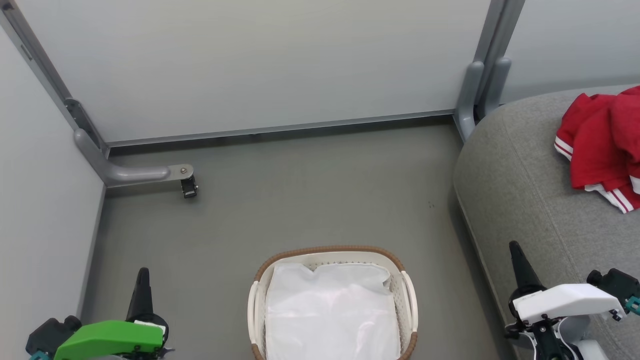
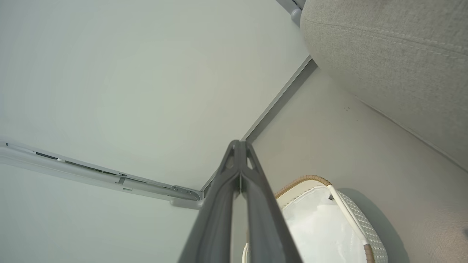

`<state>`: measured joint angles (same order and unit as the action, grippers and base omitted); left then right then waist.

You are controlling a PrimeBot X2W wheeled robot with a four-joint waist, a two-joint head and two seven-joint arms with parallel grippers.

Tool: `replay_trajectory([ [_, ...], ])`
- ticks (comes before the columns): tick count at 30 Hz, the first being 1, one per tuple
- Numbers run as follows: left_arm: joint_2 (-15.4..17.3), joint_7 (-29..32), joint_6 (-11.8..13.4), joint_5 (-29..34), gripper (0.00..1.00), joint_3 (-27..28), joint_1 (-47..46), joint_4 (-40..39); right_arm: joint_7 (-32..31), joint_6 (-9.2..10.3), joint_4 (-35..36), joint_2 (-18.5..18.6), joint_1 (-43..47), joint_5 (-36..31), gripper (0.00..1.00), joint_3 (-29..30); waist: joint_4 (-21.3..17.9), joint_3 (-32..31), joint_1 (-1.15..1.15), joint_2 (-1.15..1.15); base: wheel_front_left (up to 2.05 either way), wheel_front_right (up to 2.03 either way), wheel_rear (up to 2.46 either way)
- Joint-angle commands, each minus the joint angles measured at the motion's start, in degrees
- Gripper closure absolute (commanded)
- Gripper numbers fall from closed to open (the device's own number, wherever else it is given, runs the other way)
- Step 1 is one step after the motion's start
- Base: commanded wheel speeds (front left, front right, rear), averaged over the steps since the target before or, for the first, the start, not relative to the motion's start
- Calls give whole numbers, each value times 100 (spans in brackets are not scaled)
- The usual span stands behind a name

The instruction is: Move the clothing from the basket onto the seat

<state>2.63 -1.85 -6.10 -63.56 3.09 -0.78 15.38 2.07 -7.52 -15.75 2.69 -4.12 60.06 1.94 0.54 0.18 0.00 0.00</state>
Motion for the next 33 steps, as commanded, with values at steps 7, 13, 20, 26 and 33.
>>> replay_trajectory([
  [7, 27, 134, -50, -458, 100, 70, -224, -70, -127, 3, 89, 46, -138, 525, 100, 86, -6, 0, 0, 0, 0, 0, 0],
  [13, 29, 227, -60, -768, 100, 110, -278, -83, -220, 3, 104, 48, -153, 865, 100, 132, -11, 0, 0, 0, 0, 0, 0],
  [20, 31, 321, -78, -1107, 100, 151, -321, -93, -320, 3, 119, 49, -166, 1248, 100, 184, -16, 0, 0, 0, 0, 0, 0],
  [26, 32, 407, -92, -1387, 100, 183, -370, -103, -411, 4, 132, 50, -167, 1562, 100, 226, -21, 0, 0, 0, 0, 0, 0],
  [33, 34, 489, -102, -1678, 100, 212, -419, -115, -494, 4, 143, 52, -179, 1890, 100, 267, -27, 0, 0, 0, 0, 0, 0],
])
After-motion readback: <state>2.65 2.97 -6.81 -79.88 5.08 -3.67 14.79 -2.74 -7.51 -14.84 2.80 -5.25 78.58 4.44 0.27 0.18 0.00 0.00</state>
